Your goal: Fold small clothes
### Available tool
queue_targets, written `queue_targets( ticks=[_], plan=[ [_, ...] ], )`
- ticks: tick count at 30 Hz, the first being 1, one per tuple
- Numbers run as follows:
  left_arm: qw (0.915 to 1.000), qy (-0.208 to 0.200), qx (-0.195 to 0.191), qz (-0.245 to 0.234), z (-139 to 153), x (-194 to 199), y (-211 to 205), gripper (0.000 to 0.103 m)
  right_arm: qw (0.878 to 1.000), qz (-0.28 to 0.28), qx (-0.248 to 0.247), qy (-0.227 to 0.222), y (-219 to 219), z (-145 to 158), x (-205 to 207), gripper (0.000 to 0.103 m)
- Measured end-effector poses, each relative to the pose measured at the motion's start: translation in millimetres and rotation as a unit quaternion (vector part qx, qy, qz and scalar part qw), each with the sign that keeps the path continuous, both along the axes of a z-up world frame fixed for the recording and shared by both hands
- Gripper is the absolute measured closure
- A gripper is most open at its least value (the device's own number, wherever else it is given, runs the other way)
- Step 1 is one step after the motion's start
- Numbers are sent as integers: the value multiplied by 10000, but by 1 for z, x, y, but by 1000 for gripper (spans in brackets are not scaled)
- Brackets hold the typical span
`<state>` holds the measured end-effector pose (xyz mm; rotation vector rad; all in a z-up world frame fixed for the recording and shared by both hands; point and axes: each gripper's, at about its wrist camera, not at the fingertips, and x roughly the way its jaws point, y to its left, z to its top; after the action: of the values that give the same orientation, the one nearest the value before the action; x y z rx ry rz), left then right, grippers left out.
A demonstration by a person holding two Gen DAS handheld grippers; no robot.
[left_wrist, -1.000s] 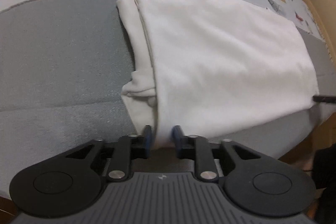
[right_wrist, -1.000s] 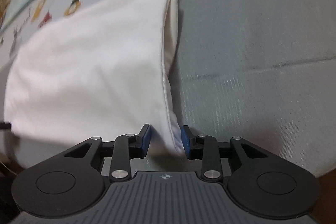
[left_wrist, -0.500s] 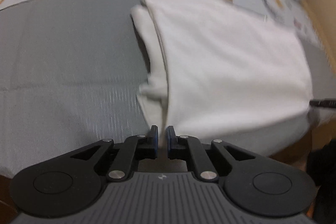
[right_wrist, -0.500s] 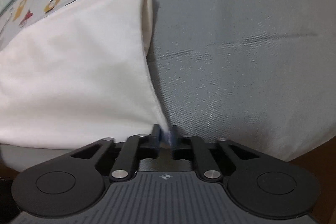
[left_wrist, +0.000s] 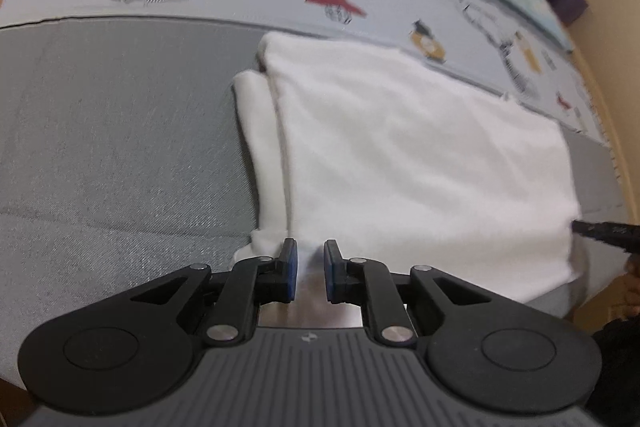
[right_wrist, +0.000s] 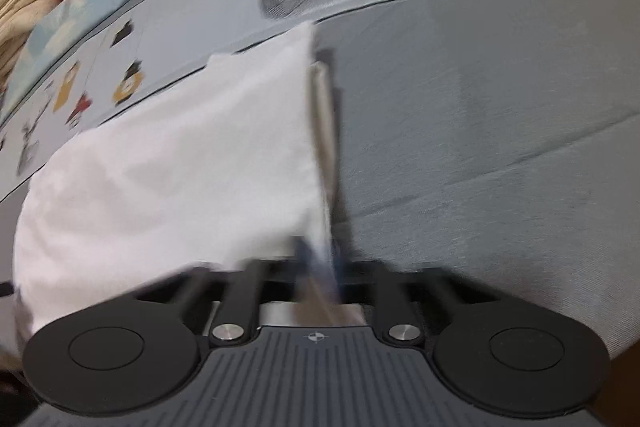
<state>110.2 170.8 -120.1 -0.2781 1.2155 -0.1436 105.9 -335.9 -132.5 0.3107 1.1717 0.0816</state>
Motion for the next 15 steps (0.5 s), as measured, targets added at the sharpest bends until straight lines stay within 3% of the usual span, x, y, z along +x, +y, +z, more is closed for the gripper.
queue_targets(
  ticks=[2, 4, 8, 11, 13, 15],
  plan=[
    [10000, 2, 92, 29, 0, 1, 3, 103, 9999, -109, -54, -62, -4, 2, 0, 100],
    [9999, 17, 0, 124, 2, 0, 8, 103, 9991, -410, 75, -28, -15, 1, 0, 100],
    [9983, 382, 429, 8, -9, -1, 6, 103, 9995, -267, -91, 124, -11, -5, 1, 100],
    [9990, -68, 394, 175, 5, 1, 11, 101, 9991, -318, -233, 169, -8, -4, 5, 94],
    [9988, -454, 33, 193, 17, 2, 13, 98, 9987, -502, -124, 9, -10, 3, 4, 89],
    [9983, -523, -227, 88, 18, 4, 9, 97, 9983, -531, -39, -232, -10, 10, 4, 86]
  ],
)
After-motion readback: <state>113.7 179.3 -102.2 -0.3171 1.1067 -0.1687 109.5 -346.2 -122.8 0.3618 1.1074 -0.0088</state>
